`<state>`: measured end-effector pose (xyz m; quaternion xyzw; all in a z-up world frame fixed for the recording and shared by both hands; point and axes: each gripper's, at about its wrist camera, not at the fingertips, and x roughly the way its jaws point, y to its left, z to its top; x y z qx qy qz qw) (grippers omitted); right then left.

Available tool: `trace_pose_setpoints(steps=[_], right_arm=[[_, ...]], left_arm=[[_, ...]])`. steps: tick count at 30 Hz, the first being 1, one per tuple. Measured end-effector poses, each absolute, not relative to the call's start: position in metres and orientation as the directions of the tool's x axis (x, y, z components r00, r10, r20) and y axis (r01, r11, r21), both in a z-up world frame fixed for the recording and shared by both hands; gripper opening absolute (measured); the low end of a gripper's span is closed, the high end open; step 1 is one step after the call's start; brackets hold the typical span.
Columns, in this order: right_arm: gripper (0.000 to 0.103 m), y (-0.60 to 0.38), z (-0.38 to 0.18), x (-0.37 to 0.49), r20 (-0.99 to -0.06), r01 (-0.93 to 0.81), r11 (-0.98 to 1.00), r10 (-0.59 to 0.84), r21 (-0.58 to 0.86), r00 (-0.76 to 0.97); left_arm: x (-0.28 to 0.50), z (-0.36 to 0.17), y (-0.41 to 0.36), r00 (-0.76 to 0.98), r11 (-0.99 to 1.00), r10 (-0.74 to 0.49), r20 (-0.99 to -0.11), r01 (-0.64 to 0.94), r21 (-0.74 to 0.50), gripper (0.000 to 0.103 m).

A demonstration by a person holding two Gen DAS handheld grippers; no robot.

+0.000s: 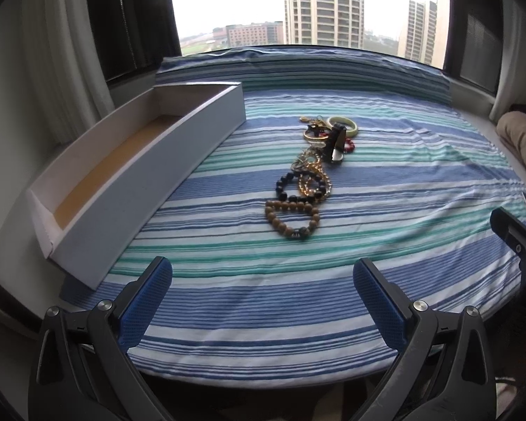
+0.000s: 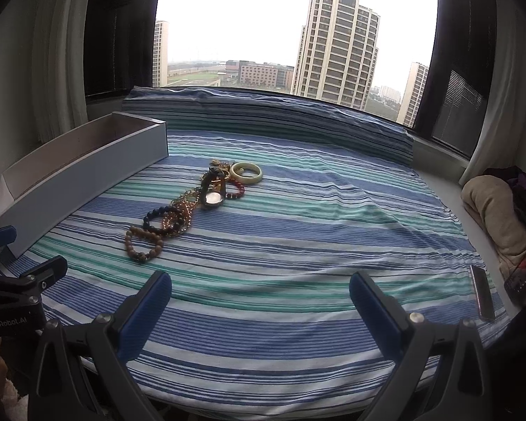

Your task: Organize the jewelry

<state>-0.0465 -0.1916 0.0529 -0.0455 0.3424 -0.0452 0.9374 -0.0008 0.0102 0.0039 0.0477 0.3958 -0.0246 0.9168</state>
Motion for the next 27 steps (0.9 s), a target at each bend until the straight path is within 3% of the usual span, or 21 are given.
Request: trace_pose_setpoints(steps=[10, 27], right_arm=[[0.103, -0.198, 0.066, -0.059, -0.557, -0.014, 0.999, -0.014, -0.046, 0.83], [0.103, -0.2, 0.061, -0.07, -0.603, -0.041, 0.999, 0.027, -0.01, 0.797]], left_arm=[[-0.011, 0.007, 0.001, 0.697, 0.987, -0.086, -0.712, 0.157, 0.034, 0.103], [-0.026, 0.012, 0.006, 0.674, 0.979, -0.189, -0.714, 0.188, -0.081, 0.103]])
